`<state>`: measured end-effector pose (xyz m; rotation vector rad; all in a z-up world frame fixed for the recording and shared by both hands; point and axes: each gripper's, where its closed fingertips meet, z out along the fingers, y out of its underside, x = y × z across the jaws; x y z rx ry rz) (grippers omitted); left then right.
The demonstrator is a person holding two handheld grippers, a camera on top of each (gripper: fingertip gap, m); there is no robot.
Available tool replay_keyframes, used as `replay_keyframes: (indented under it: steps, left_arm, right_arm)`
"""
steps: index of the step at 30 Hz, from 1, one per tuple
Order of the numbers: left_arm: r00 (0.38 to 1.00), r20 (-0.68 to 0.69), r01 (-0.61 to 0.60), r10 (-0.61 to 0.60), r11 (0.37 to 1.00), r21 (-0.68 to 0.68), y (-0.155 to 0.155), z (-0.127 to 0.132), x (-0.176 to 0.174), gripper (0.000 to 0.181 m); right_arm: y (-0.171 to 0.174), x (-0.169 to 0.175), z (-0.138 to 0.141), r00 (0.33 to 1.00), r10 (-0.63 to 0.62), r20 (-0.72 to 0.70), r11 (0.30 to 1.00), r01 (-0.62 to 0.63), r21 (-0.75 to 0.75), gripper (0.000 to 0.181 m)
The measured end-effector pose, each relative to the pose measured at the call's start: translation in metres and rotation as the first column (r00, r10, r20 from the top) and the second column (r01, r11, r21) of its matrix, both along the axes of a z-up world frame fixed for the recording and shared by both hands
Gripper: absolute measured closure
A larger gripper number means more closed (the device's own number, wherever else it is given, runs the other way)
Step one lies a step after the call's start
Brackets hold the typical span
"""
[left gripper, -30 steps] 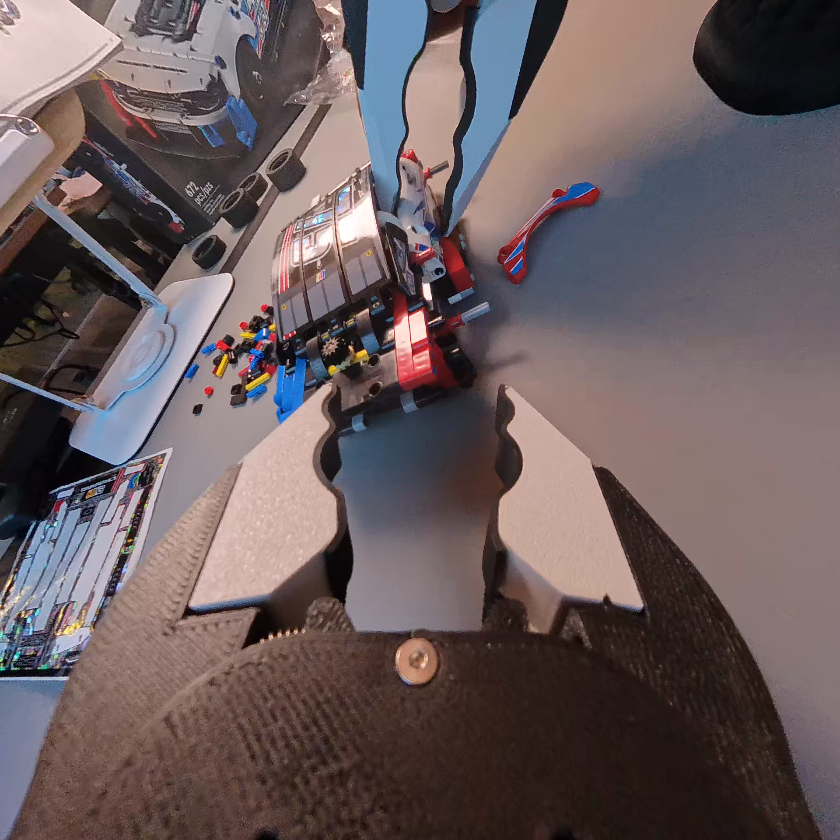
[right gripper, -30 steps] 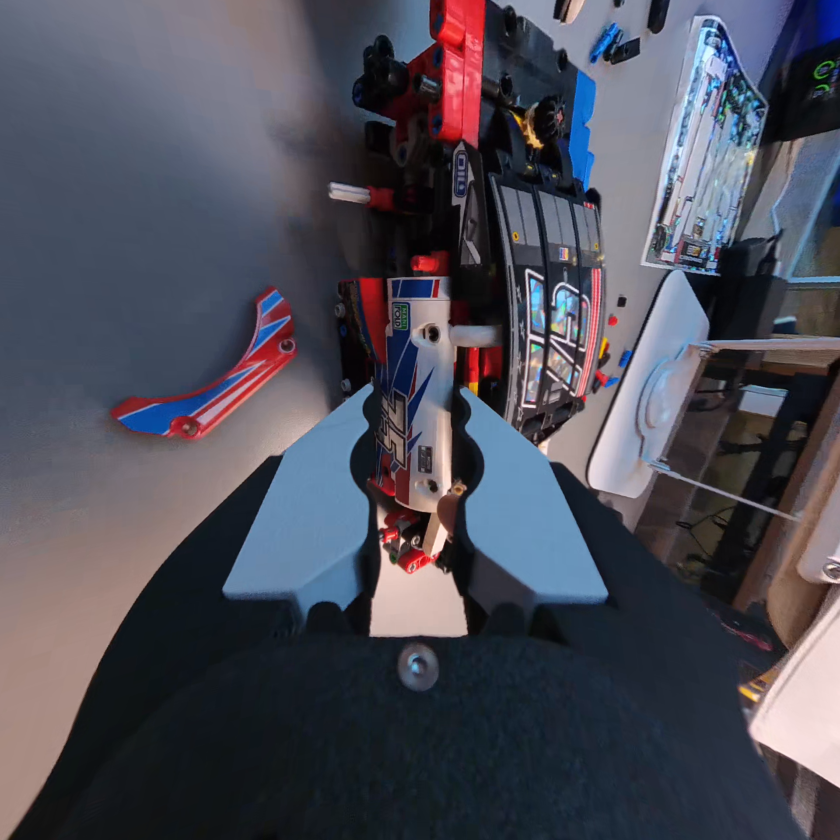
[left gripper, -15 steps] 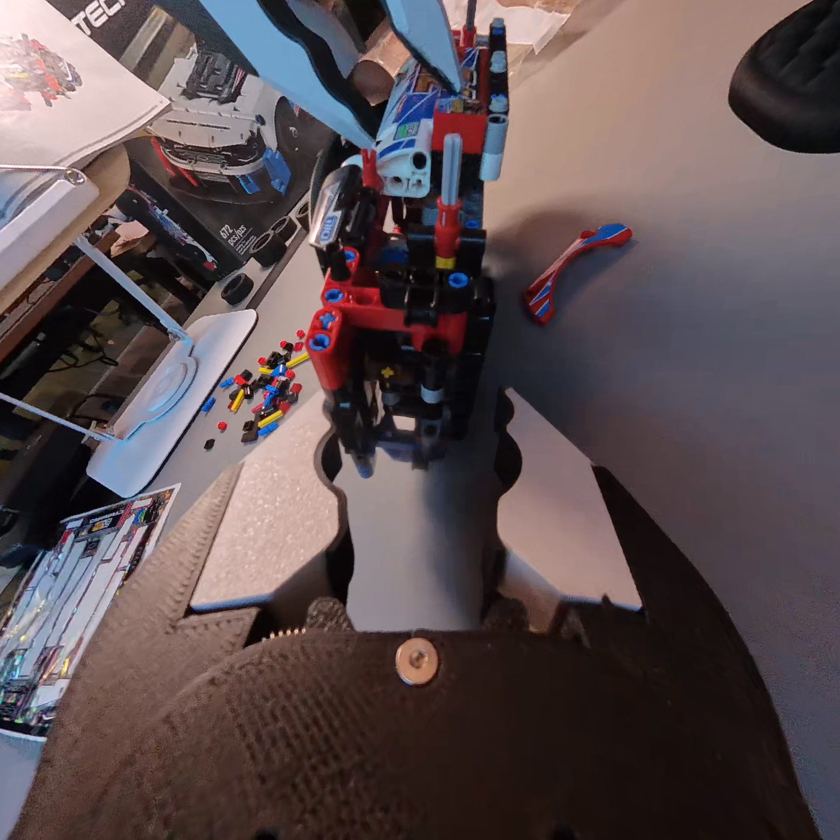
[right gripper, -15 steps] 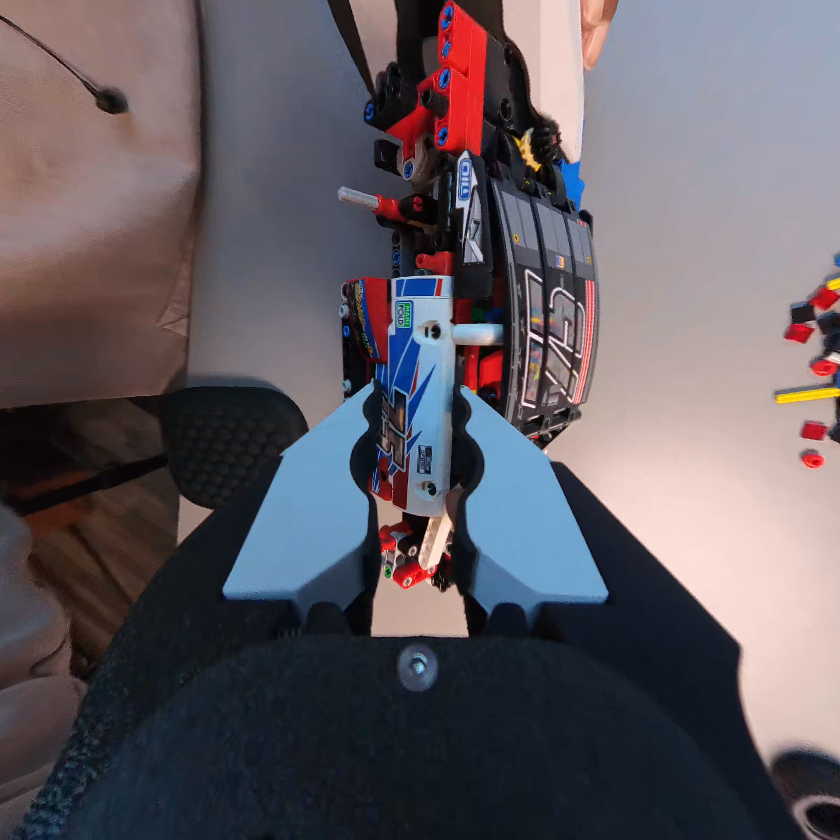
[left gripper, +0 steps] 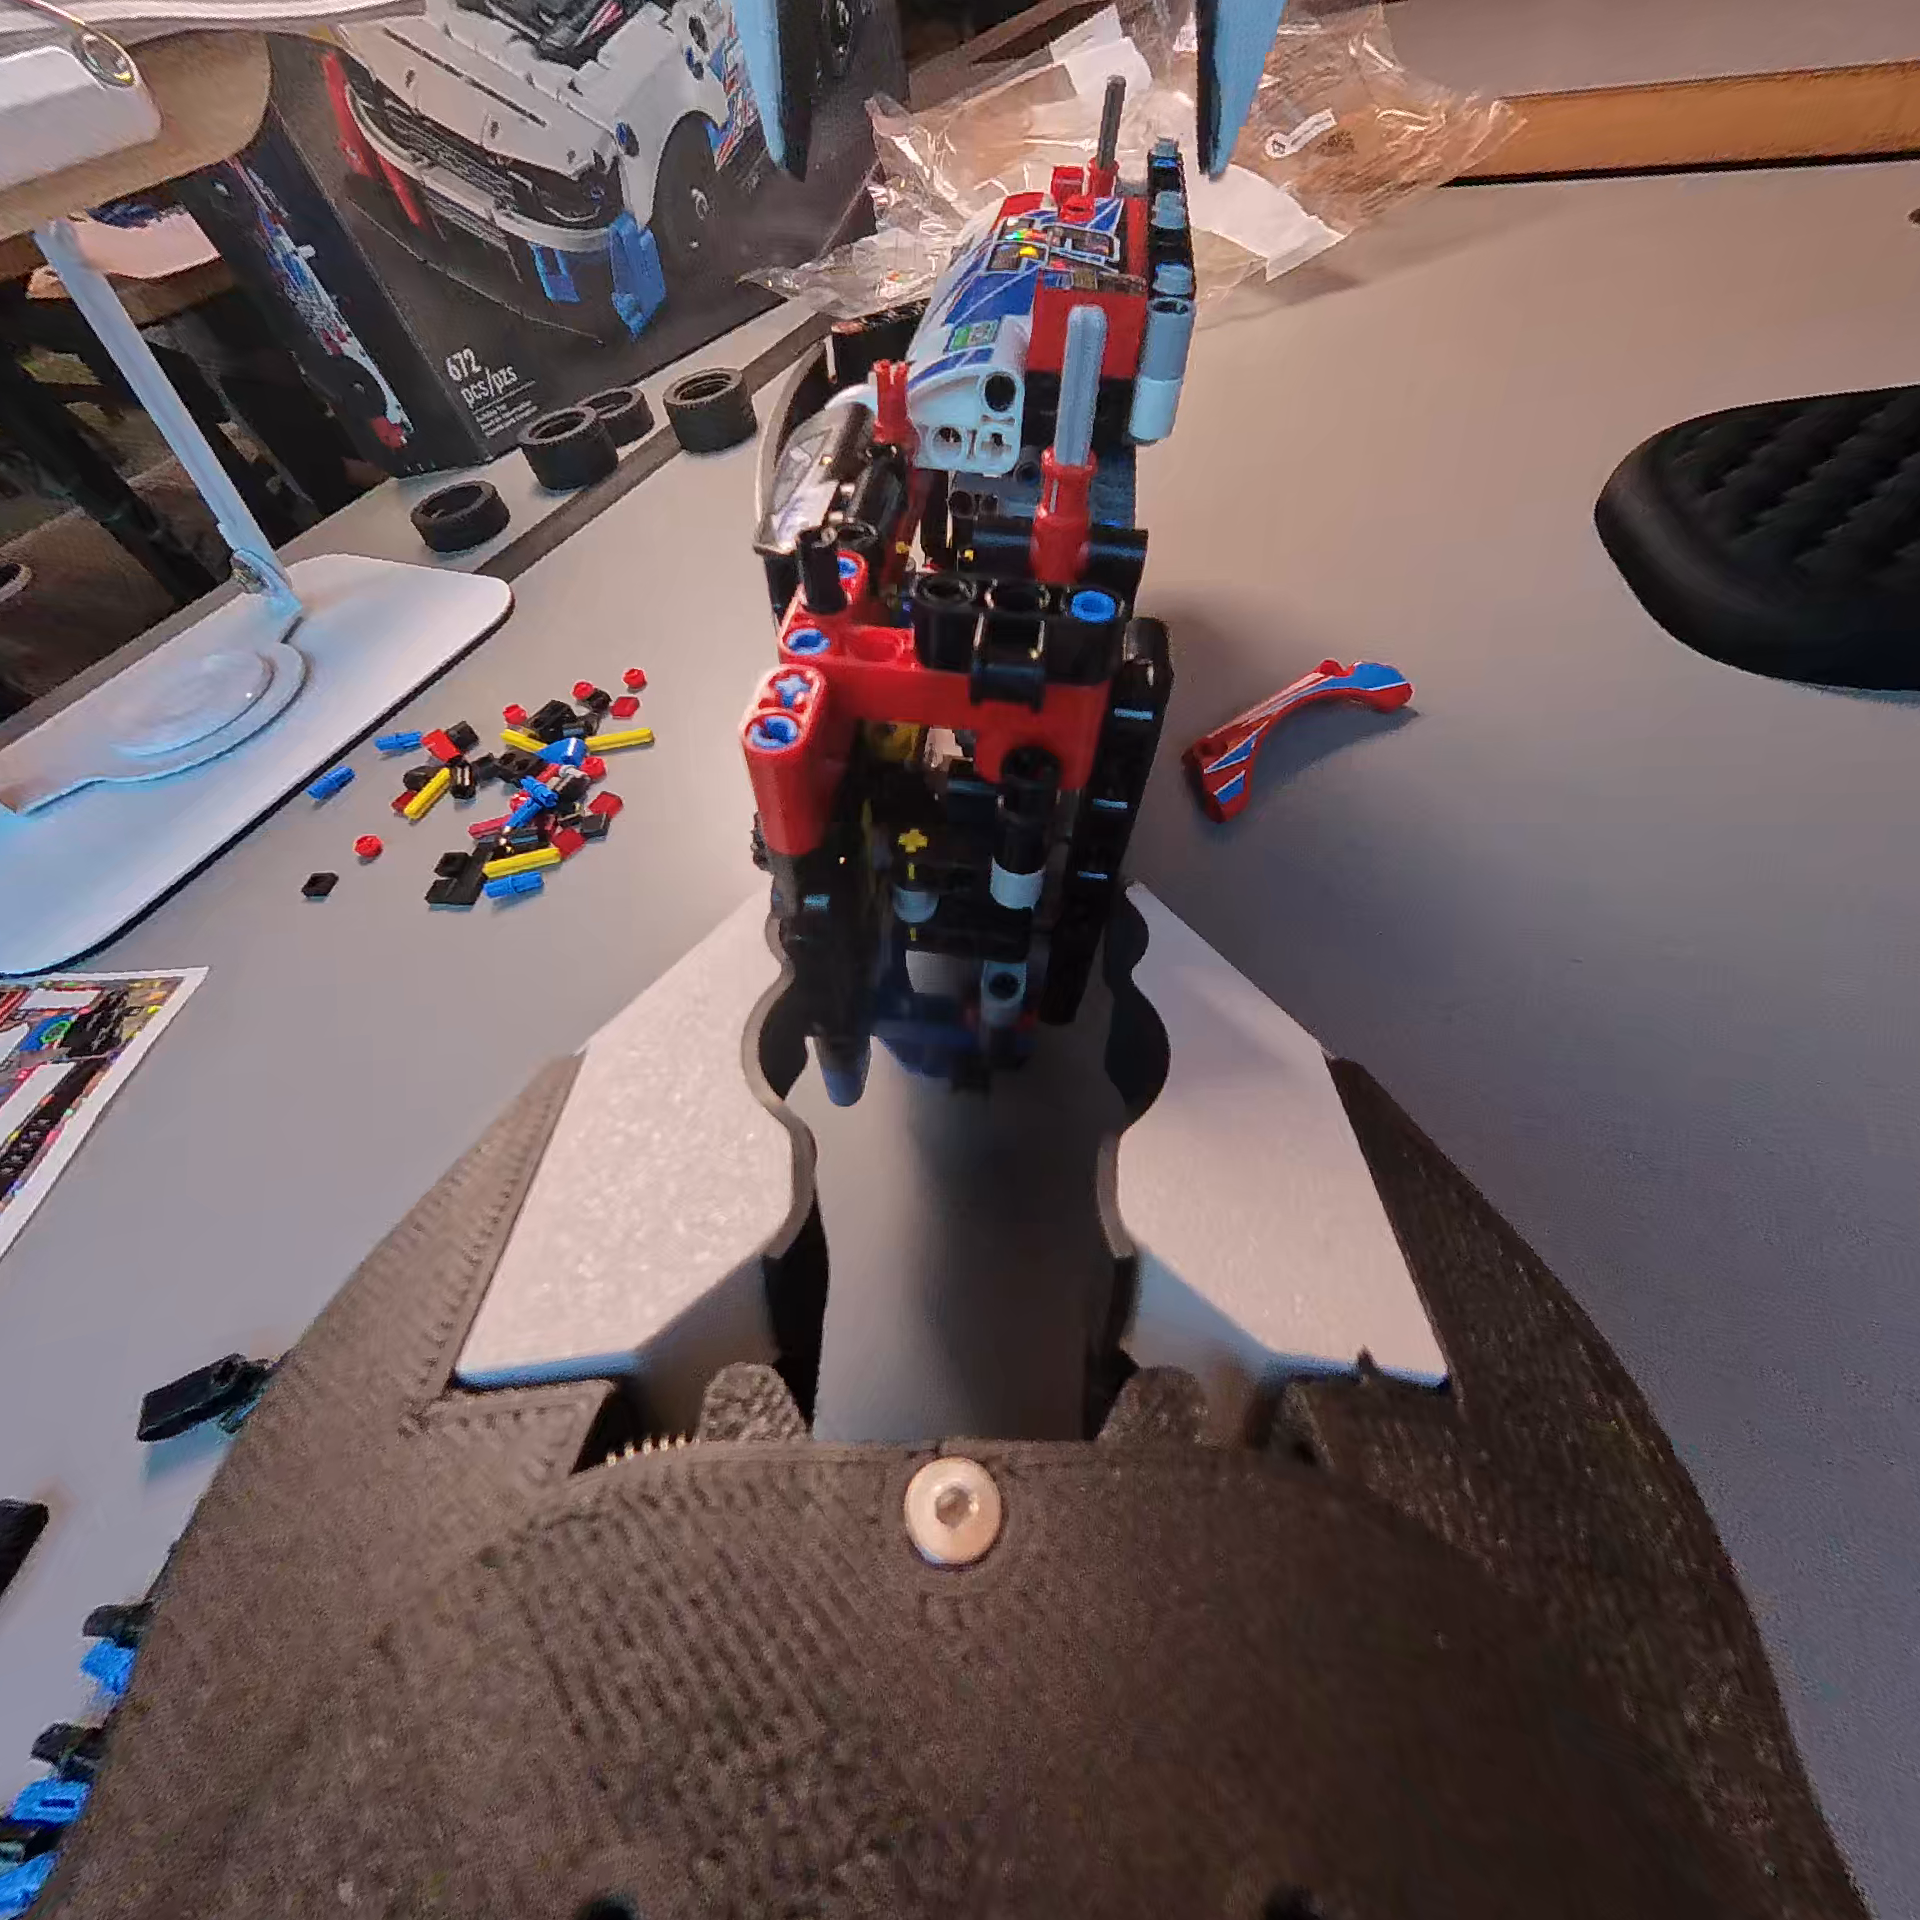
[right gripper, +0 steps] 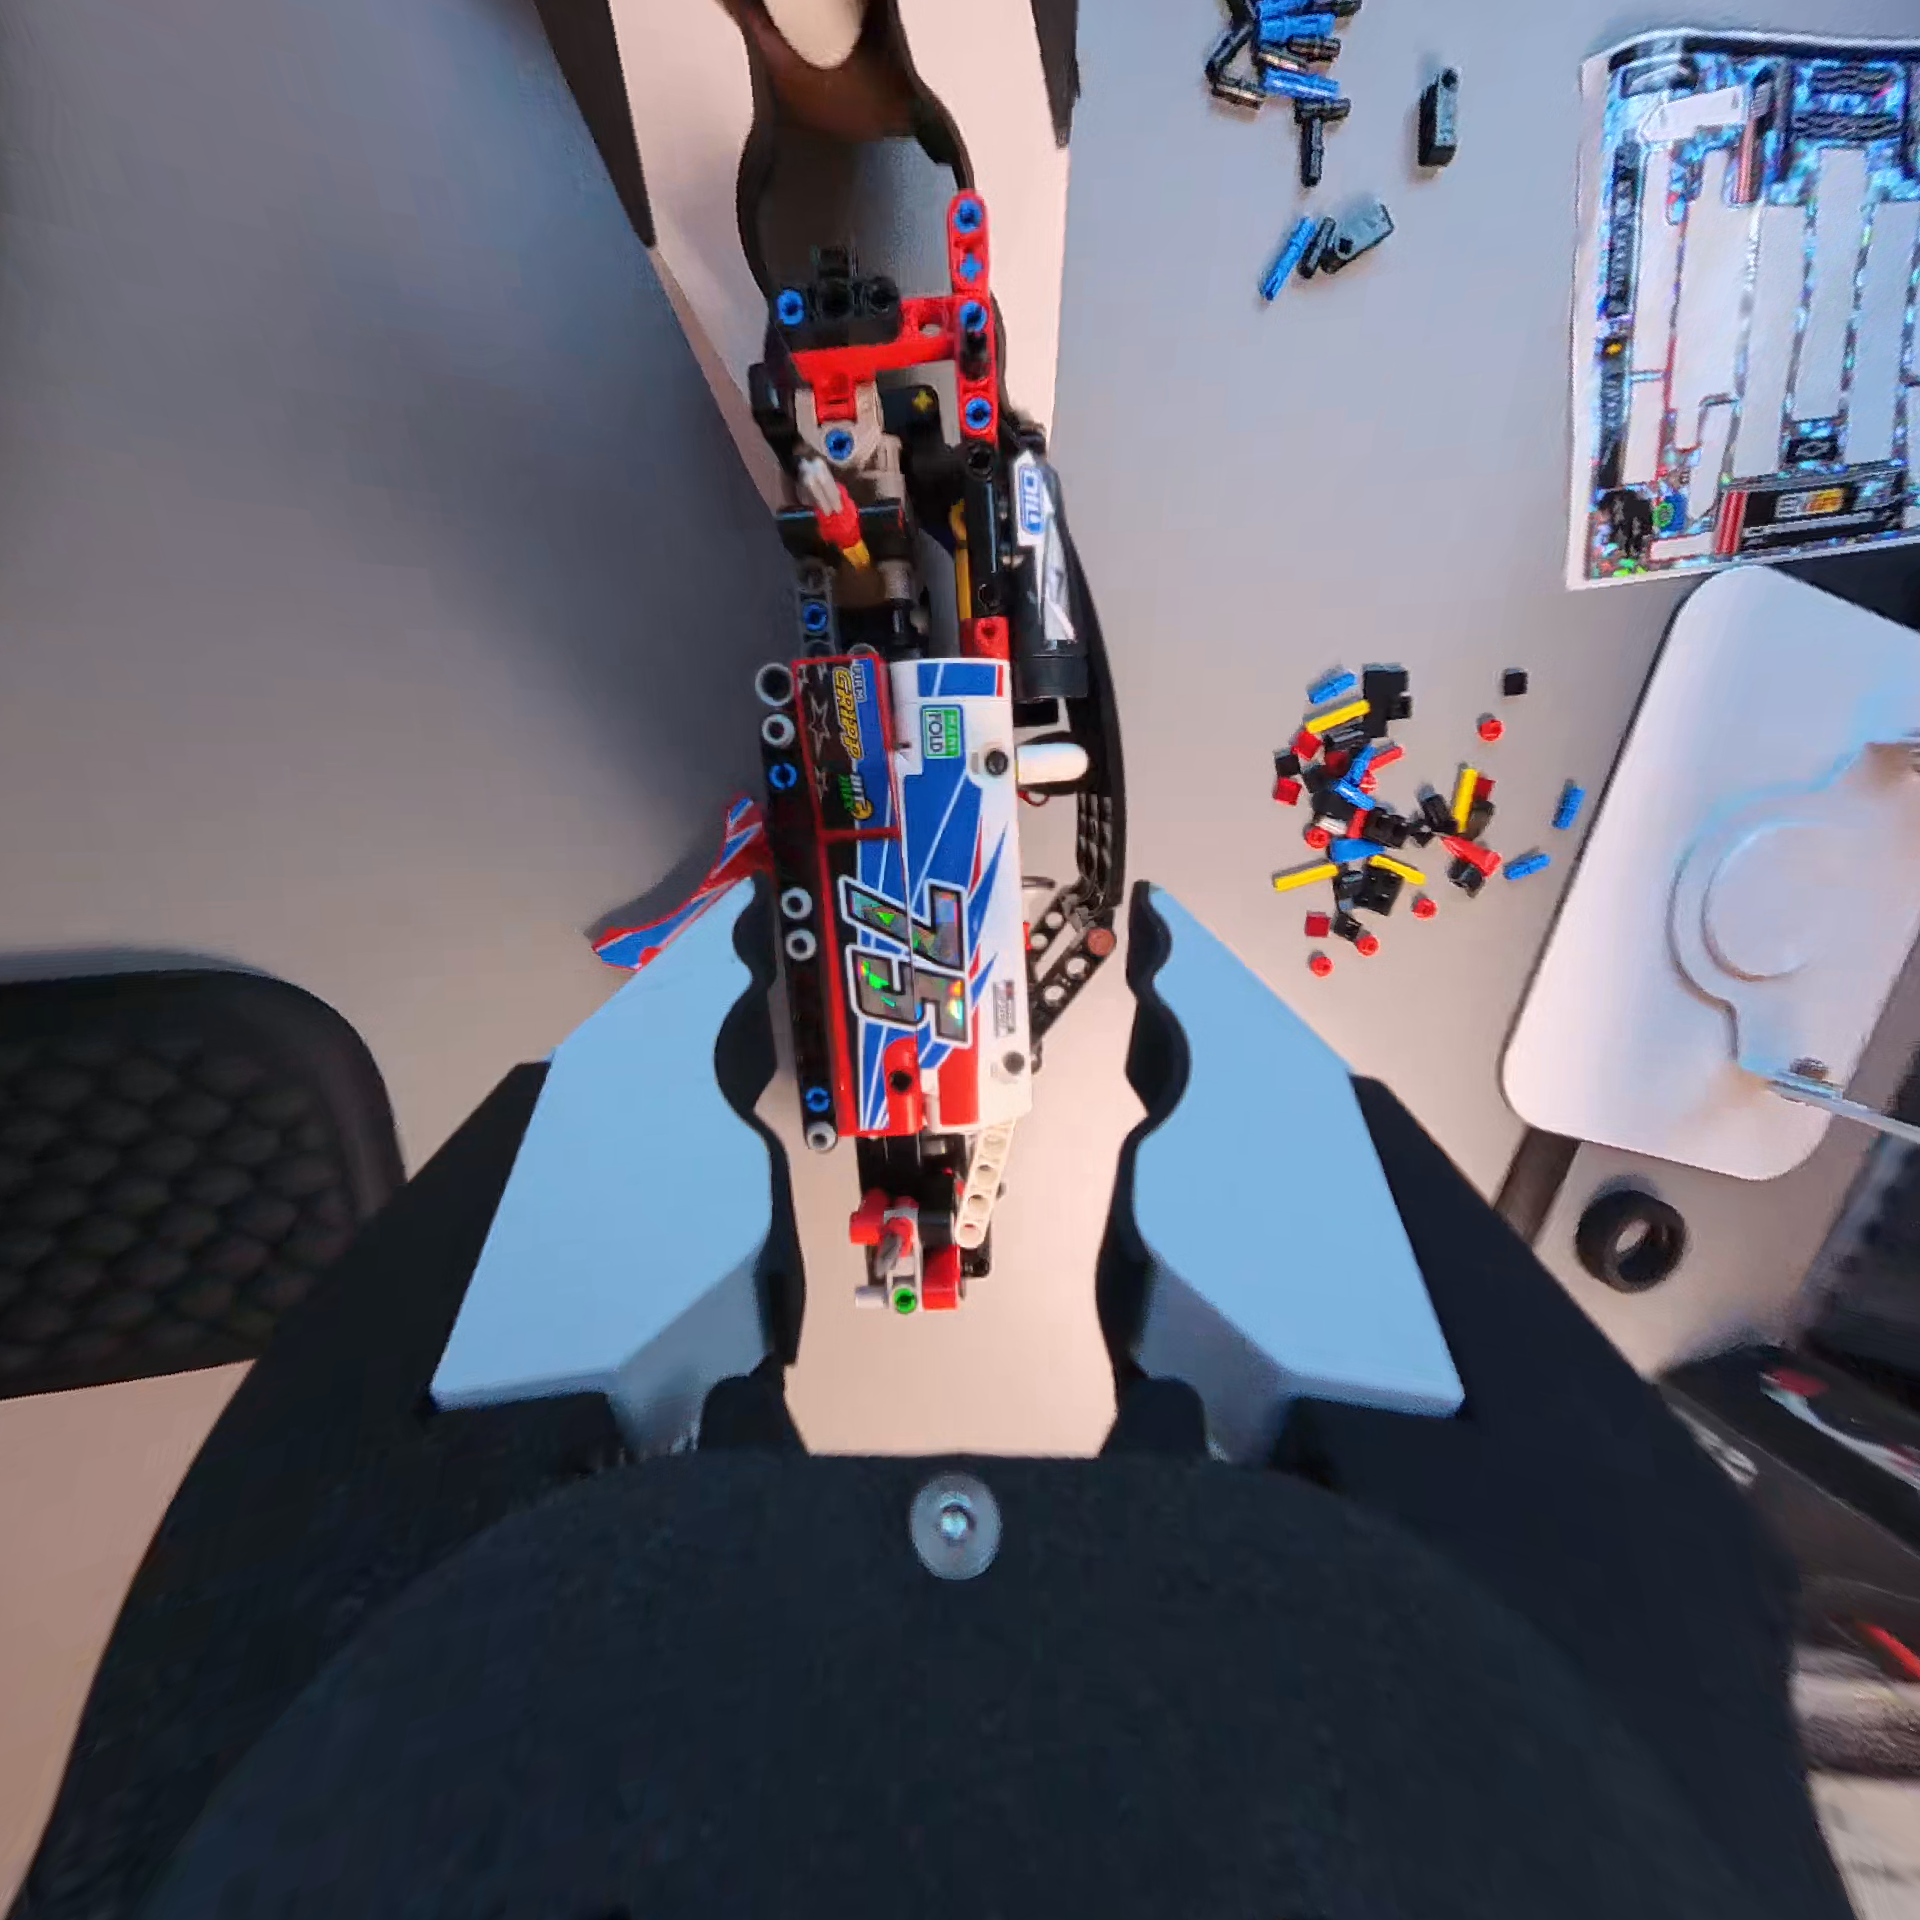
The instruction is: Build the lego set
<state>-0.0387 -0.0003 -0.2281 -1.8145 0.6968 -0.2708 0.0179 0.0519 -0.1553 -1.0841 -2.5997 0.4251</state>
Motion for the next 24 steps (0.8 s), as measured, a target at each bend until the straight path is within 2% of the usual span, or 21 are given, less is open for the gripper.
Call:
replay_keyframes:
  steps: [2, 4, 5, 7, 10, 13, 16, 19, 22, 24]
  left_arm:
    - [1.0, 0.01, -0.006, 0.006, 1.0, -0.008, -0.001, 0.0, 0.0, 0.127]
    - [1.0, 0.013, -0.007, 0.007, 1.0, -0.01, -0.002, 0.0, 0.001, 0.127]
    - [1.0, 0.017, -0.013, 0.013, 1.0, -0.013, -0.003, 0.0, 0.0, 0.127]
    - [0.999, 0.04, -0.018, 0.019, 0.999, -0.028, -0.005, 0.0, -0.002, 0.127]
    - [0.999, 0.044, -0.024, 0.025, 1.0, -0.02, -0.009, 0.002, -0.003, 0.124]
    - [0.999, 0.045, -0.019, 0.02, 0.999, -0.034, -0.01, 0.0, 0.003, 0.107]
    - [0.998, 0.028, -0.049, 0.05, 0.998, -0.033, -0.005, -0.001, 0.002, 0.103]
    - [0.996, 0.034, -0.078, 0.081, 0.994, -0.073, -0.003, -0.005, -0.003, 0.091]
    - [0.996, 0.076, -0.051, 0.054, 0.998, -0.038, -0.002, 0.002, 0.002, 0.092]
    - [0.998, 0.055, -0.012, 0.012, 1.0, 0.006, -0.001, 0.006, 0.012, 0.097]
  right_arm:
    - [0.004, 0.0, -0.016, 0.999, 0.041, 0.009, 0.984, -0.041, 0.172, 0.116]
    - [-0.003, -0.004, -0.026, 0.996, 0.087, 0.004, 0.964, -0.085, 0.252, 0.123]
    - [-0.006, -0.005, -0.031, 0.995, 0.102, 0.017, 0.954, -0.103, 0.28, 0.133]
    - [-0.006, -0.01, -0.032, 0.991, 0.13, 0.015, 0.931, -0.127, 0.341, 0.135]
    - [-0.008, -0.012, -0.032, 0.986, 0.163, 0.025, 0.93, -0.162, 0.331, 0.135]
    - [-0.006, -0.014, -0.031, 0.984, 0.18, 0.016, 0.935, -0.176, 0.306, 0.135]
    - [-0.002, -0.013, -0.031, 0.984, 0.176, 0.017, 0.938, -0.173, 0.301, 0.135]
    - [-0.004, -0.011, -0.031, 0.984, 0.178, 0.007, 0.943, -0.172, 0.284, 0.135]
    - [-0.009, -0.01, -0.031, 0.981, 0.196, 0.008, 0.941, -0.19, 0.279, 0.134]
    - [-0.018, -0.011, -0.031, 0.978, 0.208, 0.01, 0.947, -0.204, 0.246, 0.135]
